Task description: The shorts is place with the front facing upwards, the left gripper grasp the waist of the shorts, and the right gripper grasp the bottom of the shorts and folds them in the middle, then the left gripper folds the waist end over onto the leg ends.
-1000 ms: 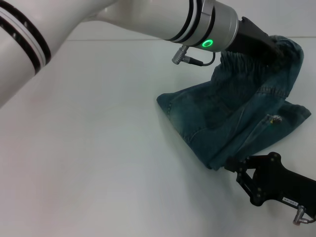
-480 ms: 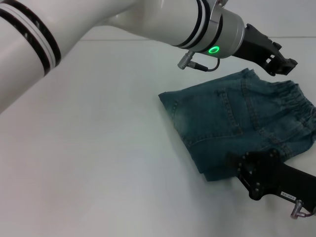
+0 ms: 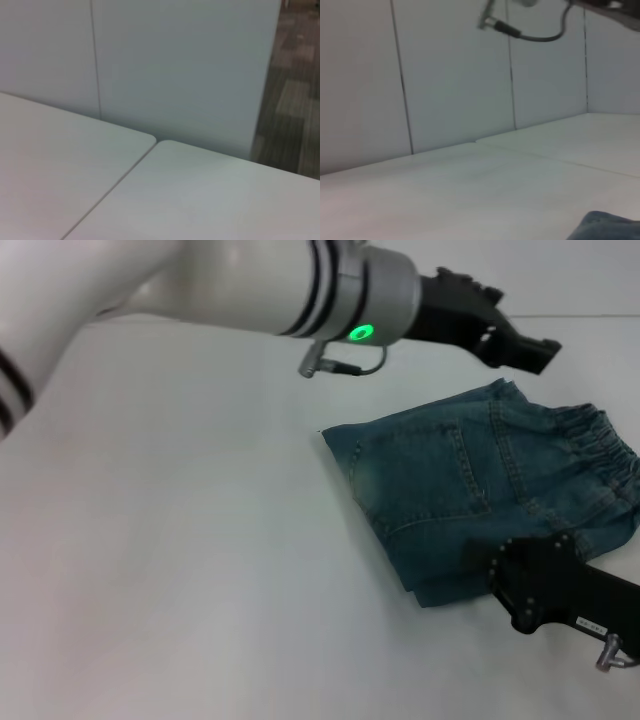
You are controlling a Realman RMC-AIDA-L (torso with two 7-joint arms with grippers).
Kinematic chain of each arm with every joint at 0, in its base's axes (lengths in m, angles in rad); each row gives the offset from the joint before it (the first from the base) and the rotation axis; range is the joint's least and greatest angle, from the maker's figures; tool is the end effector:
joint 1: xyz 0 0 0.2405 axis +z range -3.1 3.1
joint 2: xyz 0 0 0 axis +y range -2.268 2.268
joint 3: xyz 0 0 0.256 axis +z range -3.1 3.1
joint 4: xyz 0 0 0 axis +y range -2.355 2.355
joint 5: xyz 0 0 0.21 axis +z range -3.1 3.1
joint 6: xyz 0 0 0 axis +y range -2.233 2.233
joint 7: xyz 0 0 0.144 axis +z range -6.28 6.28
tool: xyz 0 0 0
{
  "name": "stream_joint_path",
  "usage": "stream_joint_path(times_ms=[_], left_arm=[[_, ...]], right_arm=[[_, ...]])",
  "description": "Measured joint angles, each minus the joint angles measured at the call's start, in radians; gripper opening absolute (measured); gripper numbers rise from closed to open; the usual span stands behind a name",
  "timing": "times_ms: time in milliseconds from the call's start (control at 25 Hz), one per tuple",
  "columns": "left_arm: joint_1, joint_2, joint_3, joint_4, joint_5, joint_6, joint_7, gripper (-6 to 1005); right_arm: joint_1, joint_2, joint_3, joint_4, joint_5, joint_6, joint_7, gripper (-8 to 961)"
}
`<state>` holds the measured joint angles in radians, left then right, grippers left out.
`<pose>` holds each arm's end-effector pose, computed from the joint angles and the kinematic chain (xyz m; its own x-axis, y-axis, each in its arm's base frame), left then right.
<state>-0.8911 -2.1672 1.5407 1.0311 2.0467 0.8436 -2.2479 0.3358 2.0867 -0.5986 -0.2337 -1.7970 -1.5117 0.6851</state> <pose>-0.0192 0.4051 -0.0885 0.9202 0.2213 0.3228 0.3224 -0.8963 -0.3046 0.3199 0.2457 -0.0492 0.7508 -0.1463 -0.6441 -0.4631 -0.8120 -0.3553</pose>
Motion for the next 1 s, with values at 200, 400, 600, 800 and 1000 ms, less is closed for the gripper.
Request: stream_joint_path(times_ms=[200,400,600,800,1000], left_arm=[[0.152,0.0,-0.082,0.096,-0.045,0.099,0.101,844],[0.277,-0.005,-0.199,0.114,-0.148,0.219,0.249,933],[0.418,-0.001,-0.431,0.026,-0.279,0.435,0.487,938],[0.509,0.014,-0.673,-0.061,-0.283,0.652,0.658,938],[0.561,0.031,-0.878,-0.105,-0.198,0.781,0.743,938]], right_arm=[[-0.009,-0.002,0.019,-0.057,0.001,-0.003,0.073,39],[-0.011,-0.002,0.021,-0.128,-0.004,-0.004,0.185,51],[-0.012,-0.002,0.008,-0.226,-0.019,-0.022,0.35,128],[-0.023,0.0,0.008,-0.361,-0.07,-0.096,0.486,391],[-0.057,0.0,0.015,-0.499,-0.096,-0.137,0.587,675]])
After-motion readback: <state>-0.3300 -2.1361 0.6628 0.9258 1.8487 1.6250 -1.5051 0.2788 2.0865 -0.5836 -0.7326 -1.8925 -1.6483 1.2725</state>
